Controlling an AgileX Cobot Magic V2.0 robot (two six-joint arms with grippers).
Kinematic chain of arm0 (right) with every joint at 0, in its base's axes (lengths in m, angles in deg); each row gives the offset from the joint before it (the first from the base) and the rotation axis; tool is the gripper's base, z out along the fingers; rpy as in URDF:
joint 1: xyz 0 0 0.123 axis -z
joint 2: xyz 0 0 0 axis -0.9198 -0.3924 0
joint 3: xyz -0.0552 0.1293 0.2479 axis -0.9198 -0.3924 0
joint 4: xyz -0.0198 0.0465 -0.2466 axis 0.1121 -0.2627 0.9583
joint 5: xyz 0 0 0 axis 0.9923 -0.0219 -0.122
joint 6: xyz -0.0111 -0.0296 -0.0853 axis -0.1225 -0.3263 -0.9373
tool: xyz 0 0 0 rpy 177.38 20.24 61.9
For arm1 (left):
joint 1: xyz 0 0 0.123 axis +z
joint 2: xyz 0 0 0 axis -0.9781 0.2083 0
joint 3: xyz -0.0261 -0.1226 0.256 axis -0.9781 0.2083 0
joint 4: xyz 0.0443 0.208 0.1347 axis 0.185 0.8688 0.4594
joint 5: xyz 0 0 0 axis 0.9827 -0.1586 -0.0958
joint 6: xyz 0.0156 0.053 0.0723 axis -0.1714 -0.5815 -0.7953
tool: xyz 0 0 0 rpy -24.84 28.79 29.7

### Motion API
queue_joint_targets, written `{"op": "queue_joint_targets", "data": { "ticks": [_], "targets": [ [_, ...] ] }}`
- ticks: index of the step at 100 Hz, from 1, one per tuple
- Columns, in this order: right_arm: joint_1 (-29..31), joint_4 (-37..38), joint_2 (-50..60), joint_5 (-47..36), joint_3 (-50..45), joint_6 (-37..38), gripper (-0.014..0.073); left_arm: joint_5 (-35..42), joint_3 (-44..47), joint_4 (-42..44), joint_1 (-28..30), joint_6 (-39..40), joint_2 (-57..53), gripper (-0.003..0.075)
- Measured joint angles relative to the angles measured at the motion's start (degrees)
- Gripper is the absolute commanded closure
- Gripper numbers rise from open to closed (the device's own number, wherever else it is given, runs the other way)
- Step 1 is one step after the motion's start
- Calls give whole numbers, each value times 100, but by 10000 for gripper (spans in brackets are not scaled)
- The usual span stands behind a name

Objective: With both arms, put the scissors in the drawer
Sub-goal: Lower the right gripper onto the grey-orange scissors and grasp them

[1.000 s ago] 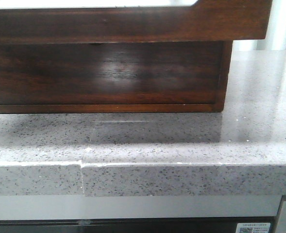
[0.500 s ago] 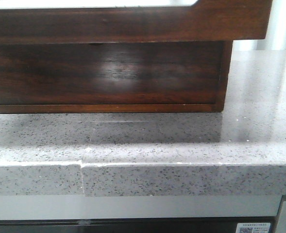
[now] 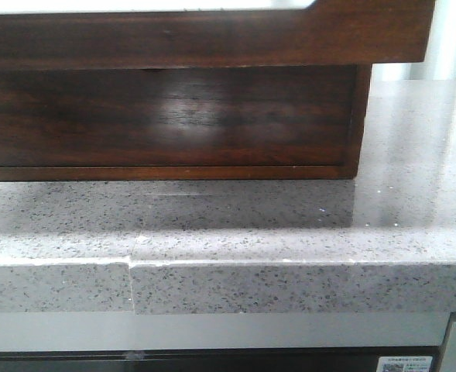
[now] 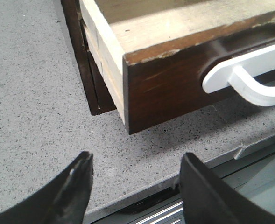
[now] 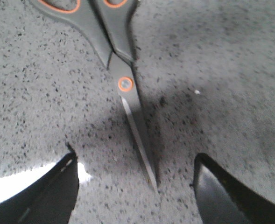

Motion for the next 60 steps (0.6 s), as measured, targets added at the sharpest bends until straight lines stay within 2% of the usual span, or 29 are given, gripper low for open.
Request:
{"op": "queue_joint_targets", "data": {
  "ticks": [28,60],
  "targets": [
    [0,-202,-1337,763,1155,-280,133,80,0,0,0,0,0,332],
    [0,-316,-2034,1197,1888,-483,134,141,0,0,0,0,0,332]
  ]
}}
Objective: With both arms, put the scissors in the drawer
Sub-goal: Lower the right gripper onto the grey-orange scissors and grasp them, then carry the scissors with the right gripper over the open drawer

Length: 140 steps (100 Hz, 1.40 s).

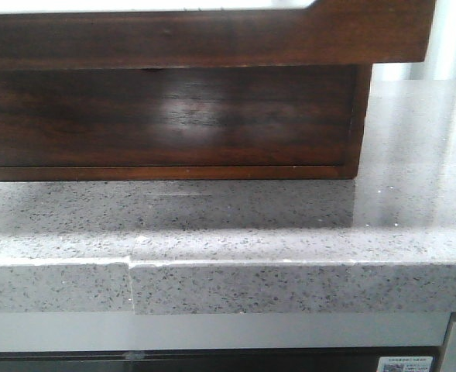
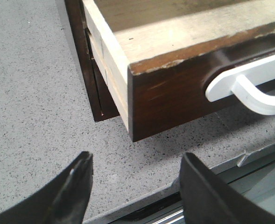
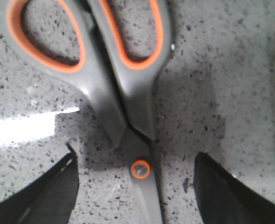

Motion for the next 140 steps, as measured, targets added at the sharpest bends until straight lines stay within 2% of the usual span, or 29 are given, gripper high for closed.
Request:
{"op": "queue_joint_targets", "data": {
  "ticks": [7,24,47,66,78,90,121,140],
  "targets": [
    [0,0,-89,92,95,-30,146,23,0,0,0,0,0,332],
    [0,0,-204,160,168,-75,253,32,0,0,0,10,0,332],
    [0,0,-228,205,168,-96,349,32,0,0,0,9,0,332],
    [0,0,-228,281,168,-175,515,32,0,0,0,9,0,332],
    [0,0,-228,315,168,-256,582,32,0,0,0,9,0,332],
    [0,0,-228,339,174,-279,606,32,0,0,0,9,0,332],
    [0,0,-181,361,174,-334,606,32,0,0,0,9,0,332],
    [-138,-144,517,238,174,-515,606,32,0,0,0,9,0,332]
  ]
}}
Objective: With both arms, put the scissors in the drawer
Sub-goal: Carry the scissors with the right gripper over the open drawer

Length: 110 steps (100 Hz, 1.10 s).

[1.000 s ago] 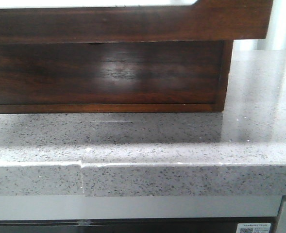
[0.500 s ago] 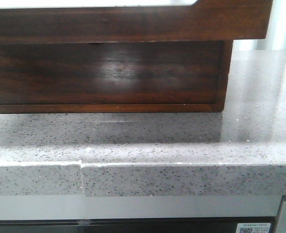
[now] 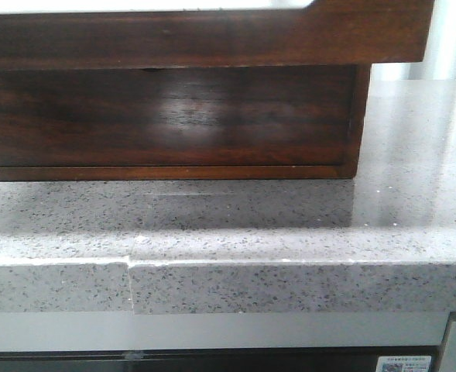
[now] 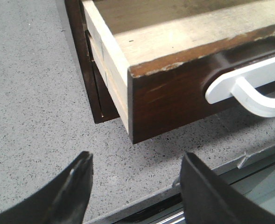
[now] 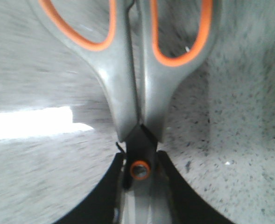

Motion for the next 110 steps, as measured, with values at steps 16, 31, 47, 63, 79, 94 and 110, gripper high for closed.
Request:
{"op": "queue_joint_targets", "data": {
  "ticks": [16,31,47,63,79,94,110],
  "targets": [
    [-243,-110,794,0,106,-108,606,0,0,0,0,0,0,332],
    [-578,-309,1654,0,421,-370,606,0,0,0,0,0,0,332],
    [-1246,-501,2487,-133,814,-668,606,0,0,0,0,0,0,332],
    [-2394,-618,3023,-344,980,-1115,605,0,0,0,0,0,0,332],
    [-3873,-651,3149,-443,991,-1586,605,0,0,0,0,0,0,332],
    [-5061,-663,3058,-545,991,-2100,605,0,0,0,0,0,0,332],
    [-5862,-474,2652,-590,991,-2456,605,0,0,0,0,0,0,332]
  ]
}}
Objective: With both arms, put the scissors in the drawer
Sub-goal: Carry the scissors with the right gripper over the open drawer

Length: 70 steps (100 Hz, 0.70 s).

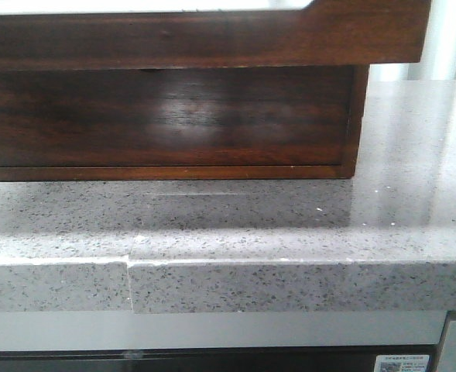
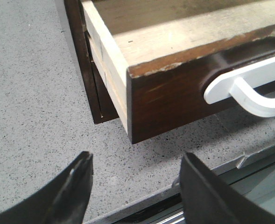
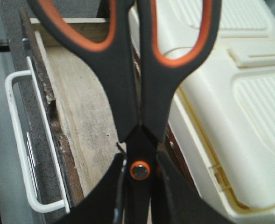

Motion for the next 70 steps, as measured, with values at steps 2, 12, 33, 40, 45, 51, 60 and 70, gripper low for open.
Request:
{"op": "queue_joint_targets", "data": {
  "ticks": [2,12,33,40,45,51,60,70],
  "targets": [
    [-89,107,-74,0,0,-14,605,0,0,0,0,0,0,332],
    [-511,847,-441,0,0,-51,605,0,0,0,0,0,0,332],
    [-1295,2522,-1163,12,0,291,605,13,0,0,0,0,0,332],
    [-1413,3037,-1392,100,0,517,605,13,0,0,0,0,0,332],
    [-1447,3306,-1539,191,0,622,605,13,0,0,0,0,0,332],
    [-1455,3498,-1695,279,0,659,605,13,0,0,0,0,0,332],
    [-1455,3670,-1843,381,0,693,605,13,0,0,0,0,0,332],
    [-1455,3743,-1883,421,0,703,601,13,0,0,0,0,0,332]
  ]
}}
